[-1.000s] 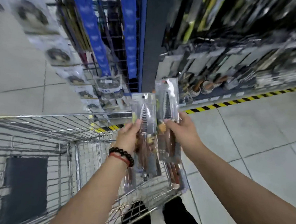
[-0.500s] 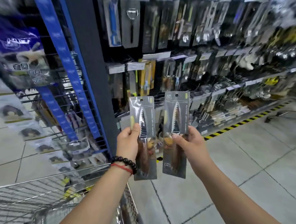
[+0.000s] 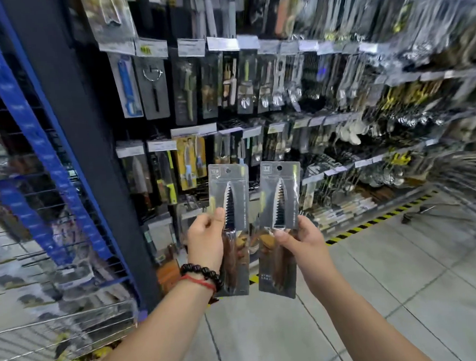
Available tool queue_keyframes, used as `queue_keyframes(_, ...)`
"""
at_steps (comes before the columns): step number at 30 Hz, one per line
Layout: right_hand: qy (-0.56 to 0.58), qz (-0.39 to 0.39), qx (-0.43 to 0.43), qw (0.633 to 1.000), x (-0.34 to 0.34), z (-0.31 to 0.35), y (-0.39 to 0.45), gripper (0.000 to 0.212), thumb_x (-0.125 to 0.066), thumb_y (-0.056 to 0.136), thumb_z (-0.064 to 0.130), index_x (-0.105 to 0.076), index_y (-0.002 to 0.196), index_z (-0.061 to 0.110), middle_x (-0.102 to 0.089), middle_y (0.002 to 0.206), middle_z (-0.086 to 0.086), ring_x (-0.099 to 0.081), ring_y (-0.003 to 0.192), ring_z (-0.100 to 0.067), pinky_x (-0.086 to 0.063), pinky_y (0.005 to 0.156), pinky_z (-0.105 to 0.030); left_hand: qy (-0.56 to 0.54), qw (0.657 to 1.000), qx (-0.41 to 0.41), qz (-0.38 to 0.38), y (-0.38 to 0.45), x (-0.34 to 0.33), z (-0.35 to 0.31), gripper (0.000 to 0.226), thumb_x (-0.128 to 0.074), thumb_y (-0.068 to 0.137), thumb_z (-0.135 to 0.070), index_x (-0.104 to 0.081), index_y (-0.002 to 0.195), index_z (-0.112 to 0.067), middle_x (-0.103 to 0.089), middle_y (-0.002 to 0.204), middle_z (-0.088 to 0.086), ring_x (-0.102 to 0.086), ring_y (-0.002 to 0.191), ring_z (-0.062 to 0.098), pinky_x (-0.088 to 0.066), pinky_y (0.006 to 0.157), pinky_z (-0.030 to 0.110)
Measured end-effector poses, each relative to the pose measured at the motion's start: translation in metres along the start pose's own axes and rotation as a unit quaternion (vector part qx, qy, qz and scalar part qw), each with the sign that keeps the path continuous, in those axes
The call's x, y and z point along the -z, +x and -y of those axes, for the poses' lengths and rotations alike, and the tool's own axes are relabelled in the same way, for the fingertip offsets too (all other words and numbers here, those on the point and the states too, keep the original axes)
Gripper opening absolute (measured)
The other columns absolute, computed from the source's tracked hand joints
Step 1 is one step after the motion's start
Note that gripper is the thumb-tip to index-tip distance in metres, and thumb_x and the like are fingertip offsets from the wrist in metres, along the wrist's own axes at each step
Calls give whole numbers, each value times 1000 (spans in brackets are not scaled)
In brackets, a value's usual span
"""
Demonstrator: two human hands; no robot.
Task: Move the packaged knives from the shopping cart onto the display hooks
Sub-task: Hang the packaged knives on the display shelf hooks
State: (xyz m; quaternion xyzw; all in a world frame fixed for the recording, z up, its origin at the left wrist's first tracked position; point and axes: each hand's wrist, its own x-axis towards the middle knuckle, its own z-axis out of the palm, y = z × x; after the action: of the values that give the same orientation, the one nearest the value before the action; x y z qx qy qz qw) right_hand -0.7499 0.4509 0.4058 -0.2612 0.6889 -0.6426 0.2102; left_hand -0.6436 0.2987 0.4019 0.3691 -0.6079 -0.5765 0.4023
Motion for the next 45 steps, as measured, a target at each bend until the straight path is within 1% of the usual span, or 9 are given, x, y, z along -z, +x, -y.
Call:
queue_keyframes(6,24,11,-20,999,14,-11,41,28,-68,89,15,-62,113,28,-72,109,2,-68,103,-17,-53,96,-48,-1,1000,-3,-16,25,-26,3,42,-55,94,-42,-44,59,-22,-34,58,-4,-35,59,15,-30,63,32)
queue_keyframes(18,-12,60,-77,995,9,-47,199,28,-63,92,9,-54,115,22,-69,111,-1,-67,100,-18,-53,95,-41,-11,997,47,-52,149,-88,62,37,-51,97,-36,-52,71,-9,-43,69,4,-42,66,17,-33,63,30)
queue_keyframes(21,-34,81,-93,992,7,-54,247,36,-65,92,10,-52,124,20,-62,125,1,-61,106,-15,-47,102,-38,-37,995,77,-59,189,-106,81,39,-50,98,-34,-52,77,-1,-44,74,7,-44,72,17,-34,68,30)
queue_keyframes(24,-29,90,-93,991,4,-59,291,57,-64,93,10,-37,144,12,-46,117,6,-44,104,-9,-36,95,-26,-43,992,98,-61,220,-121,91,28,-51,98,-34,-60,79,-16,-57,78,-1,-52,73,14,-40,71,29)
queue_keyframes(27,-32,104,-112,988,-4,-70,325,65,-64,93,9,-30,149,9,-42,131,0,-42,109,-8,-35,96,-26,-45,991,101,-71,242,-128,91,24,-50,98,-32,-54,75,-29,-55,78,-8,-51,74,8,-38,68,22)
queue_keyframes(33,-45,122,-160,979,-28,-88,376,37,-66,91,9,-47,123,11,-57,109,-3,-56,93,-14,-44,92,-32,-5,992,99,-82,274,-131,91,21,-49,99,-29,-60,83,-20,-61,85,-4,-56,84,13,-39,67,21)
queue_keyframes(38,-77,141,-171,972,-51,-109,421,27,-66,90,9,-53,113,13,-64,111,-11,-62,98,-24,-51,90,-38,-25,987,128,-99,294,-137,106,34,-50,99,-27,-62,114,1,-65,115,14,-57,114,26,-41,93,30)
queue_keyframes(41,-72,164,-176,968,-65,-120,449,46,-66,89,13,-48,131,17,-59,126,-9,-59,114,-27,-46,103,-50,-23,985,135,-101,305,-140,112,26,-51,99,-23,-65,99,-2,-65,91,5,-59,97,20,-41,79,26)
queue_keyframes(45,-52,197,-168,965,-77,-127,481,53,-65,90,11,-43,138,21,-60,125,-5,-61,108,-20,-48,99,-41,6,983,134,-122,322,-142,120,30,-51,99,-23,-59,83,2,-47,78,5,-45,77,17,-33,68,30)
